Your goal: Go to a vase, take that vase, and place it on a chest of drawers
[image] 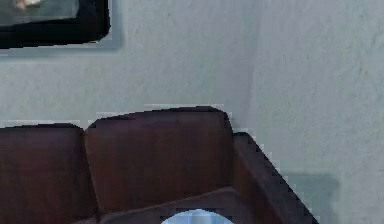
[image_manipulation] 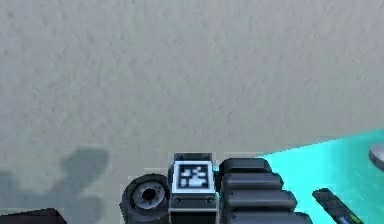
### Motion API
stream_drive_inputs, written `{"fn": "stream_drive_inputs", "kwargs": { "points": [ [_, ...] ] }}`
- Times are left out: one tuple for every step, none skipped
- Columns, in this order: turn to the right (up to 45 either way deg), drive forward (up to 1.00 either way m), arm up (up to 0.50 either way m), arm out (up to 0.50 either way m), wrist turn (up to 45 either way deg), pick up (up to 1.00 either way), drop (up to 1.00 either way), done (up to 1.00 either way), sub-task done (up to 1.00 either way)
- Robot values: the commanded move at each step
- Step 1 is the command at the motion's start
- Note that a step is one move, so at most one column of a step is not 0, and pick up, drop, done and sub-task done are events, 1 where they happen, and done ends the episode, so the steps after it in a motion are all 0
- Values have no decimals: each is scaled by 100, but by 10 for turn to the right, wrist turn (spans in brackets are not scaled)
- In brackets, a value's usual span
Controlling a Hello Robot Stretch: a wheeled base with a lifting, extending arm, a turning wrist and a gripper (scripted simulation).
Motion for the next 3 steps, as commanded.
{"fn": "stream_drive_inputs", "kwargs": {
  "points": [
    [-450, 0, 0, 0, 0, 0, 0, 0, 0],
    [-450, 0, 0, 0, 0, 0, 0, 0, 0],
    [-120, 0, 0, 0, 0, 0, 0, 0, 0]
  ]
}}
